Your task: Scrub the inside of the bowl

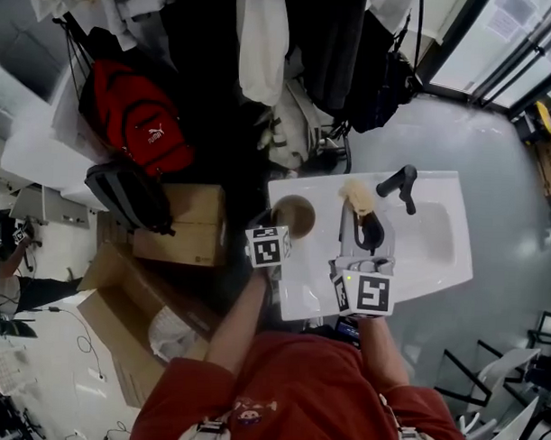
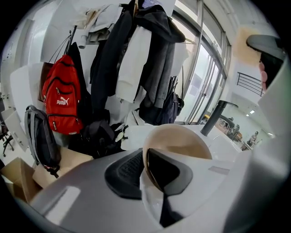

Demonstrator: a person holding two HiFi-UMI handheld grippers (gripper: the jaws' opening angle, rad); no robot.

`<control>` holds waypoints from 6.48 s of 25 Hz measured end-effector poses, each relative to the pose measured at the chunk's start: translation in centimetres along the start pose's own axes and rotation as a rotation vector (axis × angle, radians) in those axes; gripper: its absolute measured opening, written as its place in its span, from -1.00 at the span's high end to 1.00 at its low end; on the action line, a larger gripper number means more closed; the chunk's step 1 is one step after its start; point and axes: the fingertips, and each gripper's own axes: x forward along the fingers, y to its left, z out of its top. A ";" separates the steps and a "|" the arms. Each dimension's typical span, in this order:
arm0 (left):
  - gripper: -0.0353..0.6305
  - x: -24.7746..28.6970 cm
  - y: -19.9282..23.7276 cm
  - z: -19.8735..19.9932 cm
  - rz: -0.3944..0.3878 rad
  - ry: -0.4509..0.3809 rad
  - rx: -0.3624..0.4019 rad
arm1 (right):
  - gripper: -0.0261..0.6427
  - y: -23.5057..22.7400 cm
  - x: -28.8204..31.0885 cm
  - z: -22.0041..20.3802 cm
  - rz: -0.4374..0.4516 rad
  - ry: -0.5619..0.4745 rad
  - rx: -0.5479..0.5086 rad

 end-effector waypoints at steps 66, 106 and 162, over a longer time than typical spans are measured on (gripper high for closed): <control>0.82 -30.4 -13.5 16.1 0.235 -0.864 0.262 | 0.70 3.5 -10.7 7.4 0.355 -0.154 0.139; 0.75 -31.7 -17.1 15.9 0.179 -0.967 0.578 | 0.70 6.5 -6.7 1.3 0.734 0.482 1.657; 0.78 -29.4 -16.4 15.7 0.094 -0.930 0.486 | 0.70 5.5 -6.5 2.7 0.504 0.192 0.028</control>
